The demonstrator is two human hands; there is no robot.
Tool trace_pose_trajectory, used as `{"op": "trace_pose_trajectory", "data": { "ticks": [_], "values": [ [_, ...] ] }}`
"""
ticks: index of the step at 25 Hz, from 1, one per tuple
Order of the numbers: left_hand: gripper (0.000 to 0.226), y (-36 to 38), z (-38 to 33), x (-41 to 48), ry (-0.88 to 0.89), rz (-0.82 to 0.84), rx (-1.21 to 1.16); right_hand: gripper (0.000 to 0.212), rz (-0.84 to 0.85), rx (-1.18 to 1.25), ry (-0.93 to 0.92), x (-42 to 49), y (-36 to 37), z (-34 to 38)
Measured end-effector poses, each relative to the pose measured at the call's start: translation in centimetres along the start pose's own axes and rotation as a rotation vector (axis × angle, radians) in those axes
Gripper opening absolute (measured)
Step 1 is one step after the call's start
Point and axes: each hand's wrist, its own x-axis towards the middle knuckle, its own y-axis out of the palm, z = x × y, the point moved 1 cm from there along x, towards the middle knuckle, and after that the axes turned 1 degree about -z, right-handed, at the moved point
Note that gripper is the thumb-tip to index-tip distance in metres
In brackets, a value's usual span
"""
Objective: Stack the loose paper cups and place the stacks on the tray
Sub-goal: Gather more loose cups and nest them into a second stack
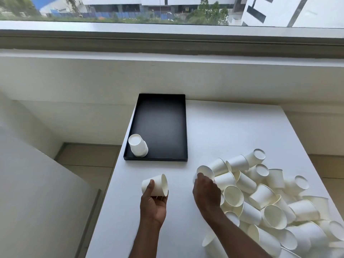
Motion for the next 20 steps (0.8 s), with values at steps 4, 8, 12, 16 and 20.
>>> {"op": "trace_pose_trajectory", "data": {
  "ticks": [4, 8, 12, 16, 20],
  "values": [
    [0.018, -0.1, 0.9, -0.8, -0.022, -0.011, 0.000, 0.019, -0.253, 0.642, -0.007, -1.5, -2.6, 1.4],
    [0.019, 0.7, 0.9, -1.9, -0.002, 0.099, -0.074, 0.023, -0.093, 0.771, -0.138, -4.0, -2.5, 3.1],
    [0.032, 0.5, 0.8, -2.1, -0.001, 0.127, -0.065, 0.026, 0.015, 0.712, -0.209, -4.6, -1.7, 3.4],
    [0.043, 0.5, 1.4, -2.1, -0.105, 0.138, -0.005, 0.015, 0.347, 0.703, -0.367, -5.9, -1.8, 4.0],
    [0.018, 0.8, 0.4, -2.1, -0.016, 0.085, -0.075, 0.042, -0.056, 0.216, -0.385, -3.6, -0.7, -0.2]
  ]
}}
